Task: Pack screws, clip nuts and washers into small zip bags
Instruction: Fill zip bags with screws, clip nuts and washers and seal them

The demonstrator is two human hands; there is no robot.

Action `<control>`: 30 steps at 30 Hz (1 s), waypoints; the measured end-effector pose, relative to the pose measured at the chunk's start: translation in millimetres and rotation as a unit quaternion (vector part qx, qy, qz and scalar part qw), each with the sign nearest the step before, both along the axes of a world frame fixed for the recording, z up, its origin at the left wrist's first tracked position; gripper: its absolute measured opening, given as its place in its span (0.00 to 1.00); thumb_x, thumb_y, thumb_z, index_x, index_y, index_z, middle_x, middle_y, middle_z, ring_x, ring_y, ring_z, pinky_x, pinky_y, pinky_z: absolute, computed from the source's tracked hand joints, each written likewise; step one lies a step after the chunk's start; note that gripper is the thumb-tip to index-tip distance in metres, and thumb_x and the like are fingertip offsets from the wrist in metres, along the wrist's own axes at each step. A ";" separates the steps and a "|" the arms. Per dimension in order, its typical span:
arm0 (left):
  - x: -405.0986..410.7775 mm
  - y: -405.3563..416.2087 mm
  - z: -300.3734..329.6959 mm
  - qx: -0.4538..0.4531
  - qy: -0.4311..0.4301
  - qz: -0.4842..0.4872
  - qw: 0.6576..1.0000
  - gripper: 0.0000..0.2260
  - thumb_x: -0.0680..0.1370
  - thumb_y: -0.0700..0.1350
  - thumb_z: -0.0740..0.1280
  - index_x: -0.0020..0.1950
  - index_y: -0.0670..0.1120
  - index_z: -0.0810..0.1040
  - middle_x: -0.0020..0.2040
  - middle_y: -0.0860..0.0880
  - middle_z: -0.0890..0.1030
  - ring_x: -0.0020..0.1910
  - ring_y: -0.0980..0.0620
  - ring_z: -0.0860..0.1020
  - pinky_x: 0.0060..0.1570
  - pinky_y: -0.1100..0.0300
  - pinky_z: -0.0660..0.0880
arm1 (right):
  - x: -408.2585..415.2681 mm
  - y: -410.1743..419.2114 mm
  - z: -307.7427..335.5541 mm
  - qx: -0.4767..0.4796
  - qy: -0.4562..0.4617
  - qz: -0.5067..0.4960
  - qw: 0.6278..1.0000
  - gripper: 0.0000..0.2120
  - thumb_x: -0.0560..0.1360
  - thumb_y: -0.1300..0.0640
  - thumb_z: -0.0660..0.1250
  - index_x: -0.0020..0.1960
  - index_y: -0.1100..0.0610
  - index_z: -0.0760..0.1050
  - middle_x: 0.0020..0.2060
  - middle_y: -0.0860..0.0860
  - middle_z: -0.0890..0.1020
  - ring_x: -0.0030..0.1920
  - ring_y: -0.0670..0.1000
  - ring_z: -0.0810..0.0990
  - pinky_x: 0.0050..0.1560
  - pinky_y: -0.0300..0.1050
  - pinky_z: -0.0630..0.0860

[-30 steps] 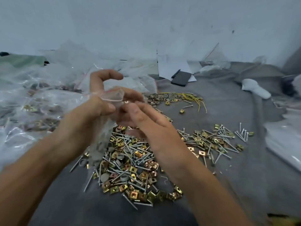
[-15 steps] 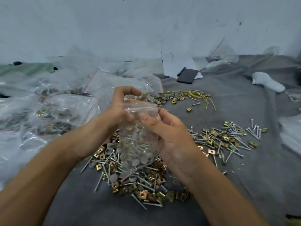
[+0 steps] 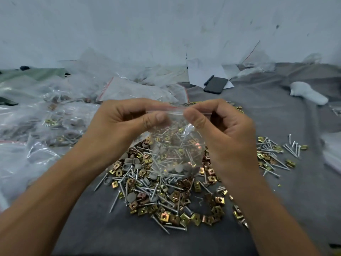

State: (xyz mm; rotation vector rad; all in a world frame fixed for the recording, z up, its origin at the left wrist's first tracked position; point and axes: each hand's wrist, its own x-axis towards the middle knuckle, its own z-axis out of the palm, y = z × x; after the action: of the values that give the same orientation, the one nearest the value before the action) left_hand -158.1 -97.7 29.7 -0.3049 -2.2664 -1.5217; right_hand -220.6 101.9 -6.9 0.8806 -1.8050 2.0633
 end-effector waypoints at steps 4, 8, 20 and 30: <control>1.4 3.3 0.0 0.024 0.020 -0.008 0.999 0.10 0.75 0.41 0.75 0.56 0.43 0.88 0.48 0.49 0.90 0.49 0.51 0.88 0.50 0.64 0.82 | -0.9 6.2 8.9 0.062 0.065 -0.010 0.996 0.08 0.75 0.51 0.77 0.51 0.52 0.84 0.45 0.47 0.85 0.46 0.46 0.85 0.46 0.37 0.80; 0.2 9.3 -4.2 0.028 0.022 -0.018 0.999 0.07 0.75 0.40 0.76 0.52 0.46 0.89 0.48 0.50 0.90 0.50 0.53 0.88 0.51 0.65 0.82 | 0.6 6.0 8.0 0.080 0.067 0.012 0.994 0.11 0.72 0.54 0.80 0.52 0.54 0.84 0.48 0.46 0.88 0.51 0.48 0.88 0.51 0.43 0.84; -1.1 5.8 -5.2 0.029 0.048 0.024 0.998 0.06 0.74 0.42 0.79 0.50 0.44 0.89 0.45 0.43 0.88 0.45 0.33 0.83 0.43 0.39 0.80 | -3.7 20.8 15.2 0.139 0.071 -0.006 0.988 0.06 0.76 0.56 0.77 0.52 0.51 0.83 0.47 0.44 0.87 0.51 0.48 0.87 0.53 0.45 0.83; -2.7 11.0 -7.1 0.033 0.046 0.041 0.998 0.05 0.74 0.47 0.81 0.49 0.51 0.90 0.45 0.42 0.88 0.45 0.23 0.80 0.46 0.24 0.76 | -2.9 18.3 15.1 0.131 0.079 0.000 0.988 0.05 0.77 0.59 0.76 0.50 0.53 0.82 0.45 0.46 0.87 0.50 0.49 0.87 0.53 0.45 0.82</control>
State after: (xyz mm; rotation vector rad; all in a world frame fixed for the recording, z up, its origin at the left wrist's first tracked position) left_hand -160.8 -86.7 22.6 -0.2559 -2.1268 -1.5059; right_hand -223.5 120.3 8.1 1.0781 -2.0162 1.7247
